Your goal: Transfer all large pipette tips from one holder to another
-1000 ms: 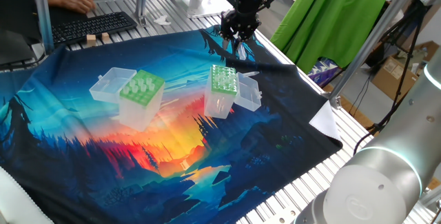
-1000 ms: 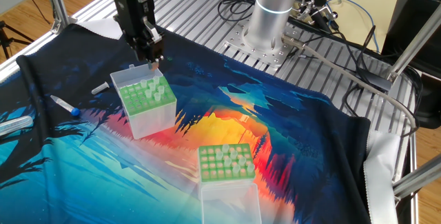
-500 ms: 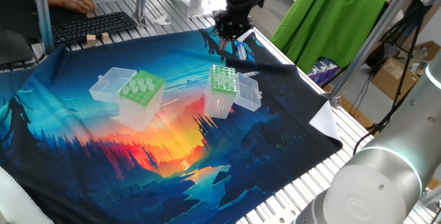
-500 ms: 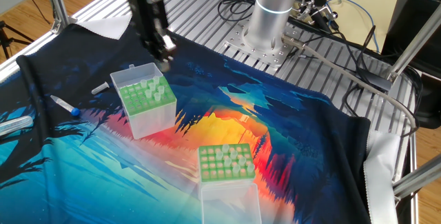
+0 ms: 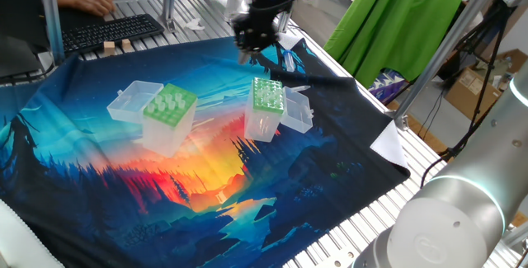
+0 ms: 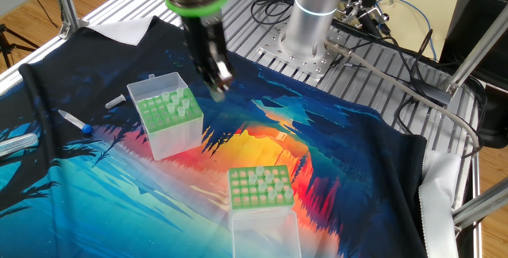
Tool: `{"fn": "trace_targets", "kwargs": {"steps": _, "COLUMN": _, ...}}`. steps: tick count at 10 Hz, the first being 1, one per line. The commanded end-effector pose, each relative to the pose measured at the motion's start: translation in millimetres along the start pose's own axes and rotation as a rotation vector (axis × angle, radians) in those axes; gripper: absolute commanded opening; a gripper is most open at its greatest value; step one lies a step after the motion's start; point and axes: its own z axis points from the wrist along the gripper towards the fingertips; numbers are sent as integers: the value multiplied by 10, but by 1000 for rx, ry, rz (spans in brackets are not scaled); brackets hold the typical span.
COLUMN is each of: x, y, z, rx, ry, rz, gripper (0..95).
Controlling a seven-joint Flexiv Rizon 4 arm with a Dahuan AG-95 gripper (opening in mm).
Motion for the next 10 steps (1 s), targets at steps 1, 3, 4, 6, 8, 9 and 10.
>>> {"fn": "trace_targets", "kwargs": {"steps": 1, "x": 36, "y": 145, "z": 12, "rx": 5, "ry": -9, "rz": 17, "gripper": 0}}
{"fn": "trace_targets", "kwargs": {"steps": 3, "x": 59, "y": 299, "z": 61, "rx": 15, "ry": -15, "rz": 36, "gripper": 0}}
{"fn": "trace_targets", "kwargs": {"steps": 4, "x": 63, "y": 368, "z": 97, "rx": 23, "ry": -21, "rz": 41, "gripper": 0}}
{"fn": "trace_targets", "kwargs": {"steps": 6, "x": 38, "y": 451, "z": 162, "rx": 59, "ry": -47, "rz": 39, "gripper": 0}}
{"fn": "trace_targets", "kwargs": {"steps": 8, "x": 41, "y": 518, "z": 202, "rx": 65, "ry": -52, "rz": 56, "gripper": 0}}
{"fn": "trace_targets", "kwargs": {"steps": 9, "x": 31, "y": 529, "z": 193, "rx": 69, "ry": -50, "rz": 53, "gripper": 0}}
{"fn": "trace_targets", "kwargs": {"steps": 10, "x": 31, "y": 533, "z": 188, "rx": 71, "ry": -50, "rz": 53, "gripper": 0}}
